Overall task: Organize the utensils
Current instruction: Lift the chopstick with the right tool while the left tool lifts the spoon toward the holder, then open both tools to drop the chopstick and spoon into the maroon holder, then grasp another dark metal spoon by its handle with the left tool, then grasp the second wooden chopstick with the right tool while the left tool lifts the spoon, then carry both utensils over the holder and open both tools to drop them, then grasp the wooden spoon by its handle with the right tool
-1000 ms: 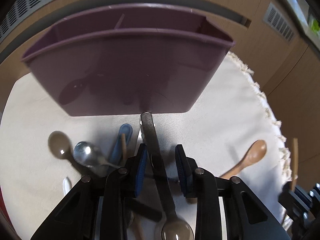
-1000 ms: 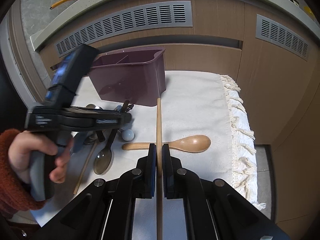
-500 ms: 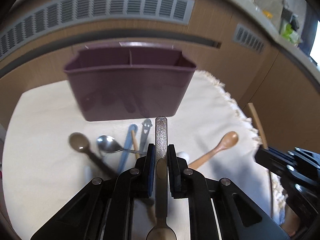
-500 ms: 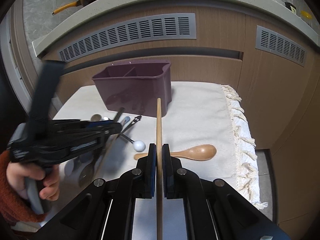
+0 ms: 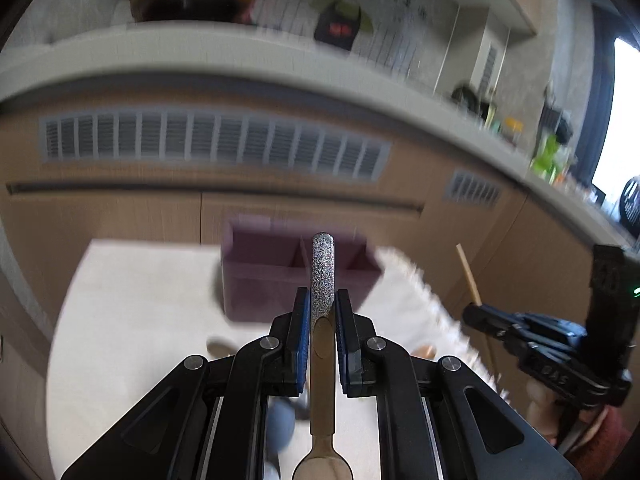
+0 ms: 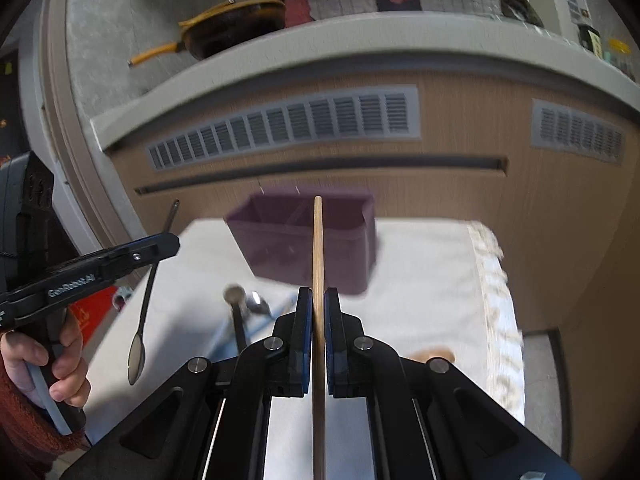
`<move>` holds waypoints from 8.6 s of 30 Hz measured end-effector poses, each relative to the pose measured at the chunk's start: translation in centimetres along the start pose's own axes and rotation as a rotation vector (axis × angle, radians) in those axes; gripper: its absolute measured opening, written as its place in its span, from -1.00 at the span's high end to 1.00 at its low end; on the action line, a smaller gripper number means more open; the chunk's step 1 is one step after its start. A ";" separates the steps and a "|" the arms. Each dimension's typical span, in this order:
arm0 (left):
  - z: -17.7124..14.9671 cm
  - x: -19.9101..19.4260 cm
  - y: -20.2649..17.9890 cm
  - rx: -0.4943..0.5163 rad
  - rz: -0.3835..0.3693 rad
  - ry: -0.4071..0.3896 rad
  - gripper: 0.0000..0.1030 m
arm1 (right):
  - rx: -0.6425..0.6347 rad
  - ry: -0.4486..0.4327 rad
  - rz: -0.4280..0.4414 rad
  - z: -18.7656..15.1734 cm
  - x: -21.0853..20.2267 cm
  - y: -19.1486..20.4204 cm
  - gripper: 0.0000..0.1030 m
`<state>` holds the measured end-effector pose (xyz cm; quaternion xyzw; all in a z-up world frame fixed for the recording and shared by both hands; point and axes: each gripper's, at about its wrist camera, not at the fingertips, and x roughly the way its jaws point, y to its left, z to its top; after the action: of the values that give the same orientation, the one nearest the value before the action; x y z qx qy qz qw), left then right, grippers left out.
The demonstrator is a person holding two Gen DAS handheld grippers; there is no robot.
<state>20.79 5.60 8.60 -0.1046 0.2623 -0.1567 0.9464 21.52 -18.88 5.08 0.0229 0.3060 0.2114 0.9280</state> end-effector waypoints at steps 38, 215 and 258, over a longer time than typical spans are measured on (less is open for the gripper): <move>4.0 14.7 8.2 -0.204 0.068 -0.060 0.68 | -0.022 -0.115 -0.034 7.1 10.8 -5.1 0.82; 9.0 11.3 4.9 -0.129 -0.127 0.002 0.44 | -0.100 -0.217 0.010 14.6 6.8 -1.0 0.91; -13.5 0.2 11.9 -0.300 0.247 0.340 0.43 | -0.216 0.410 0.086 -10.9 5.8 -1.9 0.70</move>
<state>16.66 14.99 -6.18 -0.1832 0.4487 -0.0146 0.8746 20.14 -19.20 -7.36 -0.1069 0.4626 0.2824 0.8335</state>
